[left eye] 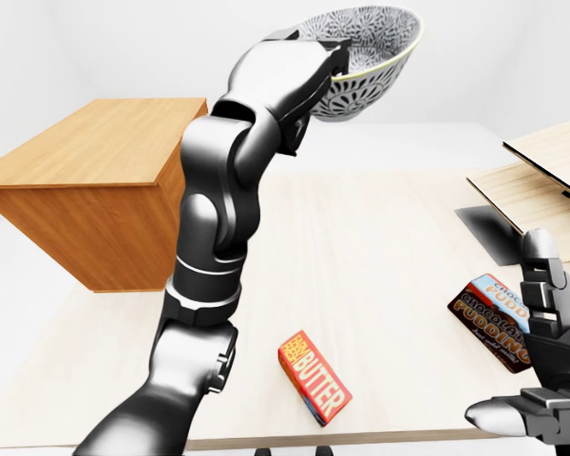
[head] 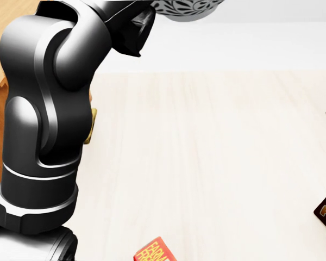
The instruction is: Close the top drawer of the cabinet and put the bowl on top of it.
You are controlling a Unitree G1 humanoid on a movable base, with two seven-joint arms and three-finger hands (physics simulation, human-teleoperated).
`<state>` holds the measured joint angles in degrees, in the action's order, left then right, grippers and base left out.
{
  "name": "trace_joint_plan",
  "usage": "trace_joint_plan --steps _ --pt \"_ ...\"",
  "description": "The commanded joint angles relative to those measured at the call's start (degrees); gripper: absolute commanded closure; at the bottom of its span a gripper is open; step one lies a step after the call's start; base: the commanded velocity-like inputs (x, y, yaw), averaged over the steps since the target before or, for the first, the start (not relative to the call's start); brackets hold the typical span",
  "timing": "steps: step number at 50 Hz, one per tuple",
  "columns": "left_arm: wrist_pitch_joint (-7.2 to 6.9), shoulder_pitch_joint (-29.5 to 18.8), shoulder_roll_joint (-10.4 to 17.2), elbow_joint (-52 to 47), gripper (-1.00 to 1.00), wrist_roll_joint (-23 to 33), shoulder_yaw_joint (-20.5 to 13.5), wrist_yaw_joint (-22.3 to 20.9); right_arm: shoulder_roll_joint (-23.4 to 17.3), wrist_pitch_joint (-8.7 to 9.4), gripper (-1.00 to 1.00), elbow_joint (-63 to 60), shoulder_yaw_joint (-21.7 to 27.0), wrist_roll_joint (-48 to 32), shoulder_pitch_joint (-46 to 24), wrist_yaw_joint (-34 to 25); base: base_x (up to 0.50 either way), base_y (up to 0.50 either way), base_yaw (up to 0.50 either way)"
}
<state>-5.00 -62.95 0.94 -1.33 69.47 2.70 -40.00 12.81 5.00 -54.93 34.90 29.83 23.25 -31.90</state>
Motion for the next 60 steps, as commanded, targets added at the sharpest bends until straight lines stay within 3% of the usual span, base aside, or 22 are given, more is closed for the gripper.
trace_joint_plan --steps 1,9,17,31,44,46,49,53,60 --pt "0.00 -4.64 6.44 0.85 1.00 -4.94 -2.49 0.00 0.44 0.00 -1.00 0.25 -1.71 -1.76 0.40 -0.33 0.00 0.00 0.00" --pt "0.00 -6.66 12.89 5.42 1.00 -8.21 -5.40 1.16 0.21 0.00 -1.00 1.03 -3.65 -3.60 0.23 -0.07 0.00 0.00 0.00" --pt "0.00 -6.49 17.13 6.72 1.00 -11.74 -6.91 3.03 0.29 0.00 -1.00 1.62 -5.46 -4.96 0.97 -0.21 0.00 0.00 0.00" --pt "0.00 -10.89 26.52 22.58 1.00 -22.08 -10.29 14.15 0.07 0.00 -1.00 1.92 -6.04 -5.19 1.38 -0.09 0.00 0.00 0.00" --pt "0.00 -11.14 30.55 31.28 1.00 -25.84 -10.18 20.04 0.06 0.00 -1.00 1.82 -5.43 -4.58 1.46 -0.31 0.00 0.00 0.00" --pt "0.00 -11.34 31.31 33.26 1.00 -26.04 -10.46 21.87 0.15 0.00 -1.00 1.93 -5.63 -4.90 1.47 -0.37 0.00 0.00 0.00" --pt "0.00 -11.33 33.10 37.30 1.00 -22.36 -9.29 28.62 0.19 0.00 -1.00 1.78 -5.45 -4.61 1.64 -0.46 0.00 0.00 0.00" --pt "0.00 -11.34 33.95 40.16 1.00 -24.76 -10.99 28.87 0.45 0.00 -1.00 1.70 -5.59 -4.84 1.80 -0.65 0.00 0.00 0.00" --pt "0.00 -11.99 35.59 48.18 1.00 -26.05 -10.75 33.73 0.58 0.00 -1.00 1.69 -6.06 -5.36 1.86 -0.64 0.00 0.00 0.00"
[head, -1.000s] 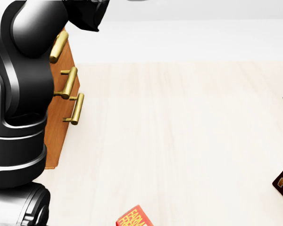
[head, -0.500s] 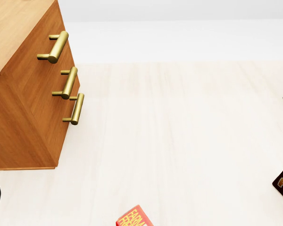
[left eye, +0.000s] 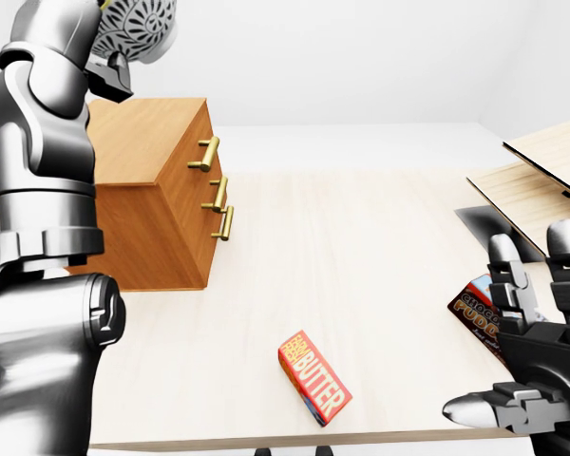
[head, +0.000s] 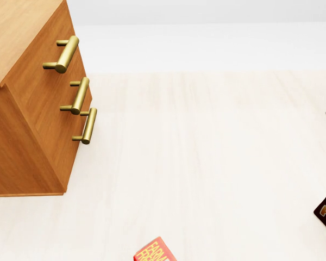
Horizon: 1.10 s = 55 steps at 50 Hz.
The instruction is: Close the top drawer of the cabinet and put the bowl on top of it.
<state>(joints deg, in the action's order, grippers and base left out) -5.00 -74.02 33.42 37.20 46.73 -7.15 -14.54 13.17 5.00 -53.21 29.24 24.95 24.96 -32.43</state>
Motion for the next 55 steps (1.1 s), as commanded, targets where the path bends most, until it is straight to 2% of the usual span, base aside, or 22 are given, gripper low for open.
trace_joint_plan --steps 1,10,21,55 --pt "0.00 -0.96 3.37 10.73 1.00 -3.51 -0.93 8.97 0.26 0.00 -1.00 0.01 -0.59 -0.72 0.13 -0.07 0.00 0.00 0.00" --pt "0.00 -1.04 4.09 16.50 1.00 -5.92 -0.77 10.97 0.32 0.00 -1.00 -0.24 -0.87 -0.80 0.48 0.03 0.00 0.00 0.00" --pt "0.00 -2.37 2.85 22.88 1.00 -7.20 0.37 13.59 0.03 0.00 -1.00 -0.12 -0.88 -0.72 0.26 0.29 0.00 0.00 0.00" --pt "0.00 -1.26 0.68 31.25 1.00 -6.90 1.94 18.90 -0.22 0.00 -1.00 0.58 -2.20 -1.70 0.63 0.07 0.00 0.00 0.00"
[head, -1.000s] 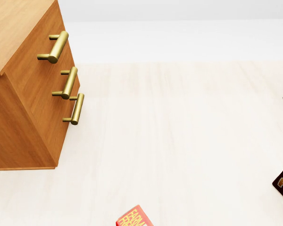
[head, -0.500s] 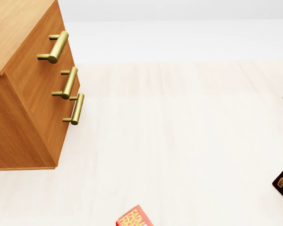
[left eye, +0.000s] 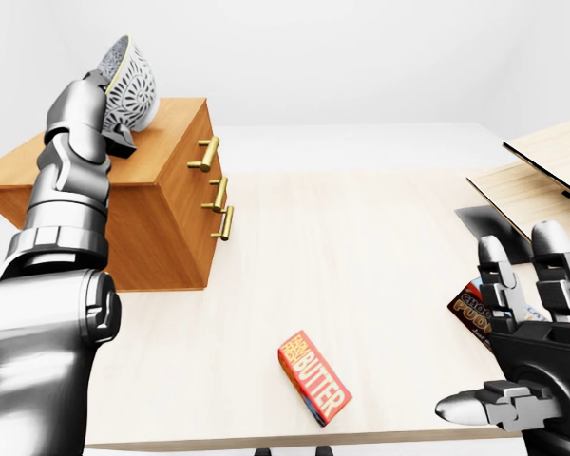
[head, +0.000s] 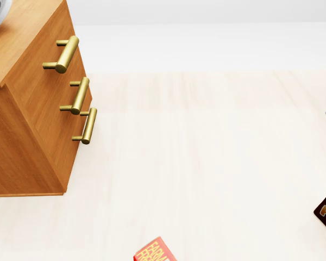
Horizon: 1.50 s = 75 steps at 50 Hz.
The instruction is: Close the top drawer of the cabinet and put the bowl on top of it.
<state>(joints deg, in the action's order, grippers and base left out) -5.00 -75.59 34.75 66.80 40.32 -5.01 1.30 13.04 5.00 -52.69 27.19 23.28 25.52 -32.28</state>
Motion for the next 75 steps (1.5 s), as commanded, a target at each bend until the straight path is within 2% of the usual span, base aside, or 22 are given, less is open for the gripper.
trace_joint_plan --steps 1,24,25,26,36,75 --pt "0.00 0.69 -1.24 2.95 1.00 -0.20 0.02 4.21 -0.07 0.00 -1.00 0.10 -0.27 -0.16 0.09 -0.17 0.00 0.00 0.00" --pt "0.00 2.20 -2.55 4.30 1.00 0.56 0.33 4.97 -0.02 0.00 -1.00 -0.30 -0.05 0.14 0.24 -0.27 0.00 0.00 0.00" --pt "0.00 2.28 -2.59 4.37 -0.20 0.79 0.56 4.83 0.02 0.00 -1.00 -0.25 -0.04 0.11 0.25 -0.36 0.00 0.00 0.00" --pt "0.00 2.29 -2.54 4.15 -1.00 0.70 0.40 5.27 0.04 0.00 -1.00 -0.23 -0.01 0.15 0.26 -0.39 0.00 0.00 0.00" --pt "0.00 1.58 -1.68 4.03 -1.00 -0.01 -0.13 5.41 0.10 0.00 -1.00 -0.49 -0.10 0.09 0.33 -0.44 0.00 0.00 0.00" --pt "0.00 0.50 -1.07 2.39 -1.00 -0.96 -0.42 4.96 0.59 0.00 -1.00 -0.11 -0.63 -0.60 0.99 -1.50 0.00 0.00 0.00"
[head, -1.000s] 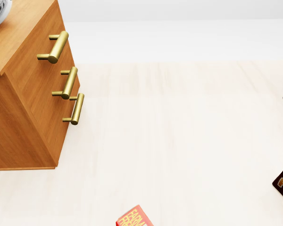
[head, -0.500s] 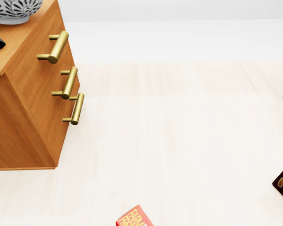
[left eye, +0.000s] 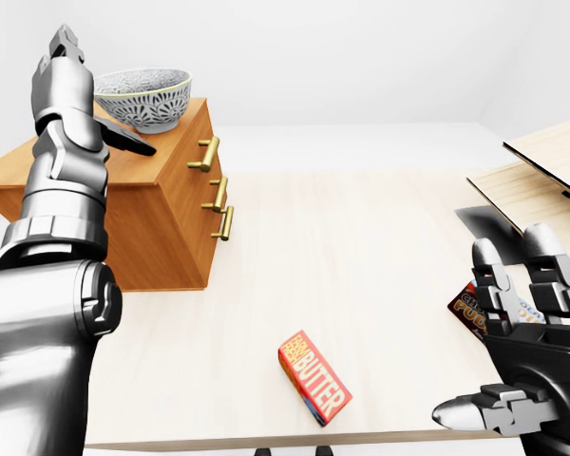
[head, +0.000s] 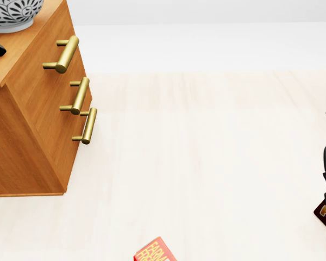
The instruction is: Close the top drawer of the cabinet and put the bowl on top of it.
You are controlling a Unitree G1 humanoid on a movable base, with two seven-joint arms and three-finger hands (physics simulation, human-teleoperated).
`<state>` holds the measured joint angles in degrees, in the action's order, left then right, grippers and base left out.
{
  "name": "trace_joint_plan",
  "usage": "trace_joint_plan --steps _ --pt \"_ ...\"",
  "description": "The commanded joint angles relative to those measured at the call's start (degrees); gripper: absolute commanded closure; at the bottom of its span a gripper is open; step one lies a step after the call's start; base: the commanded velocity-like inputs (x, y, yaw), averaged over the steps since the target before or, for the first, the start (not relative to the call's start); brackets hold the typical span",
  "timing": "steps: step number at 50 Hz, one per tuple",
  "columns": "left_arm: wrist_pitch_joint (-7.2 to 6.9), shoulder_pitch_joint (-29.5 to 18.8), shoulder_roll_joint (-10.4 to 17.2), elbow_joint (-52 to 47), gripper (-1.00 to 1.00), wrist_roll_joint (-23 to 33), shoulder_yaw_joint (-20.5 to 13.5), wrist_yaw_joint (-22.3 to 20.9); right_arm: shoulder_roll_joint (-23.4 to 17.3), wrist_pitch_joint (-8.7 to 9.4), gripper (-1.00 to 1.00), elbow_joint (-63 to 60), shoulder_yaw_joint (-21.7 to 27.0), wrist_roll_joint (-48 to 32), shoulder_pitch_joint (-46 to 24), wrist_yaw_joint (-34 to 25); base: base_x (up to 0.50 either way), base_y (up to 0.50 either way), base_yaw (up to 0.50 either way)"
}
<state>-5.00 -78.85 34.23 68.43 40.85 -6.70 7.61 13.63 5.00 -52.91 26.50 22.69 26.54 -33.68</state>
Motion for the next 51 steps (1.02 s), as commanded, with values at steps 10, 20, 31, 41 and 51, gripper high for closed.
trace_joint_plan --steps 10,20,31,41,51 --pt "0.00 3.76 1.38 -15.40 -1.00 -9.02 -2.27 -8.44 0.03 0.00 -1.00 0.14 -0.35 -0.40 -0.04 0.03 0.00 0.00 0.00" --pt "0.00 9.74 0.95 -44.87 -1.00 -13.85 -3.84 -20.68 0.21 0.00 -1.00 -0.05 -0.33 -0.14 0.49 -0.23 0.00 0.00 0.00" --pt "0.00 11.50 -0.38 -53.51 -1.00 -17.37 -4.43 -24.54 0.26 0.00 -1.00 0.11 -0.22 -0.23 0.33 -0.42 0.00 0.00 0.00" --pt "0.00 13.81 -0.95 -60.89 -1.00 -22.74 -5.13 -27.88 0.26 0.00 -1.00 0.20 -0.46 -0.44 0.41 -0.45 0.00 0.00 0.00" --pt "0.00 19.91 -2.05 -81.94 -1.00 -33.16 -7.78 -31.35 0.01 0.00 -1.00 0.33 -0.88 -0.76 0.27 -0.06 0.00 0.00 0.00"
